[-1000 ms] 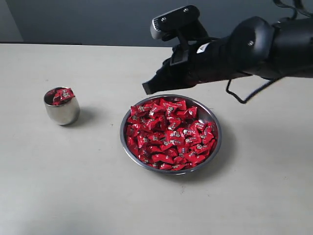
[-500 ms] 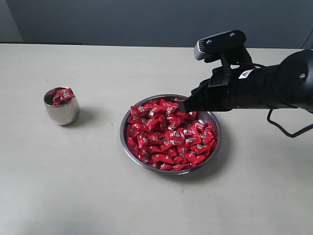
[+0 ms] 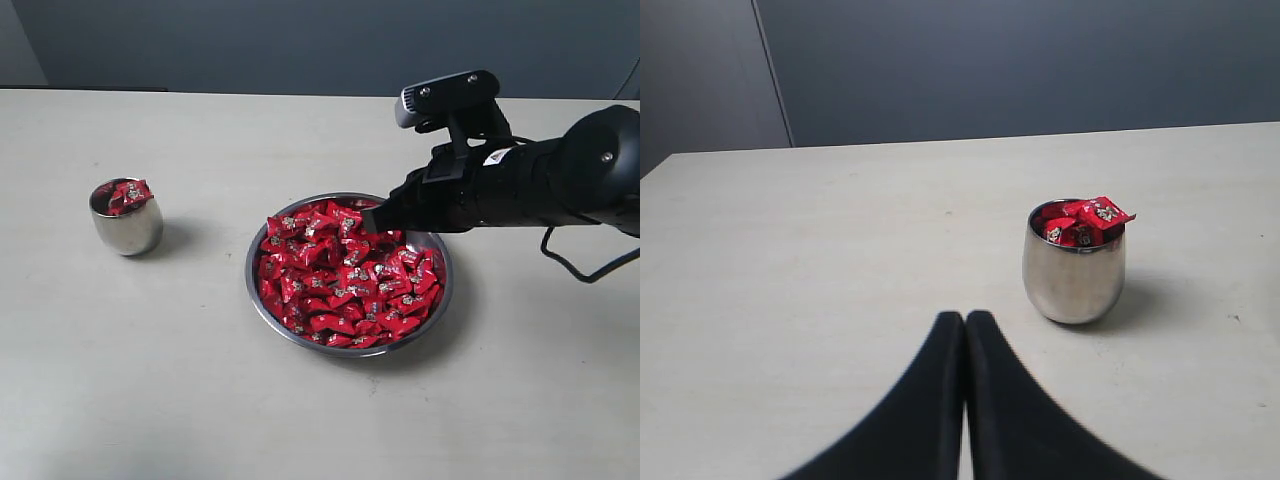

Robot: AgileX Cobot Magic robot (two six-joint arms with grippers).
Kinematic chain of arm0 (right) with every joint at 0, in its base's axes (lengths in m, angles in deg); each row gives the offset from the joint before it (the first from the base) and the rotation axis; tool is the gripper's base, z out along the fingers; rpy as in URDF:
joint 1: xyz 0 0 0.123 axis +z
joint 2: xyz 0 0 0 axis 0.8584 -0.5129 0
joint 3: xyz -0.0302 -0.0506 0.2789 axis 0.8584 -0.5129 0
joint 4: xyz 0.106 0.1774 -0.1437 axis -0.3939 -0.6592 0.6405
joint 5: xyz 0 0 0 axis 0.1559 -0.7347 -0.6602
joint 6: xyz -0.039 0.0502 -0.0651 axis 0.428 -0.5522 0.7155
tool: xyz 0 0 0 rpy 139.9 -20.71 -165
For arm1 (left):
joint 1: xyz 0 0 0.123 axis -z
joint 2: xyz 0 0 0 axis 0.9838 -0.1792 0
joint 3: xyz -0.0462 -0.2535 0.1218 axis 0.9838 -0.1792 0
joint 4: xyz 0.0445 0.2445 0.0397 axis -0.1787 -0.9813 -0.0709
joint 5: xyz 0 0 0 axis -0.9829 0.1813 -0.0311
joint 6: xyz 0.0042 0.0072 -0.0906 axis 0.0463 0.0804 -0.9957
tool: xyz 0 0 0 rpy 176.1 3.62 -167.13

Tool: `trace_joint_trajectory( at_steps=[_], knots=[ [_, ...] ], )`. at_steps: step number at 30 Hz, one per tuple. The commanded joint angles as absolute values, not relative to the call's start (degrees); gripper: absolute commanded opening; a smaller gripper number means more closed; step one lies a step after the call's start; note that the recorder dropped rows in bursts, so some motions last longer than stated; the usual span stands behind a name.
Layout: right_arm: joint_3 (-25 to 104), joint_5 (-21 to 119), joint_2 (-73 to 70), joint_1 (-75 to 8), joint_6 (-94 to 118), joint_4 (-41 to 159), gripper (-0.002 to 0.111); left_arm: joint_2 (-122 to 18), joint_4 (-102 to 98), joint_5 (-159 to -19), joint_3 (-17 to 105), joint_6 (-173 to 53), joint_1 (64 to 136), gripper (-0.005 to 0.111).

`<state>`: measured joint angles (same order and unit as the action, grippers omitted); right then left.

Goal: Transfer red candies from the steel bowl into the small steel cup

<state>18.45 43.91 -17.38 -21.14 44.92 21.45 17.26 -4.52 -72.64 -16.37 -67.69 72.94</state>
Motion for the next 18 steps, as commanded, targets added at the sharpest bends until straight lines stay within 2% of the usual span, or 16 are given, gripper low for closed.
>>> trace_joint_trajectory(
  at_steps=[1, 6, 11, 18],
  knots=[
    [18.2, 43.5, -17.9, -21.5, 45.0, 21.3, -0.001, 17.5, -4.4, -72.7, -16.6, -67.8, 72.9, 0.0],
    [18.2, 42.8, -19.9, -21.5, 46.4, 21.9, -0.001, 17.5, -4.4, -72.7, -16.6, -67.8, 72.9, 0.0],
    [18.3, 43.8, -22.1, -21.5, 58.0, 21.9, -0.001, 17.5, -4.4, -72.7, -16.6, -67.8, 72.9, 0.0],
    [18.3, 47.0, -21.9, -21.4, 57.8, 20.1, -0.001, 17.5, -4.4, -72.7, -16.6, -67.8, 72.9, 0.0]
  ],
)
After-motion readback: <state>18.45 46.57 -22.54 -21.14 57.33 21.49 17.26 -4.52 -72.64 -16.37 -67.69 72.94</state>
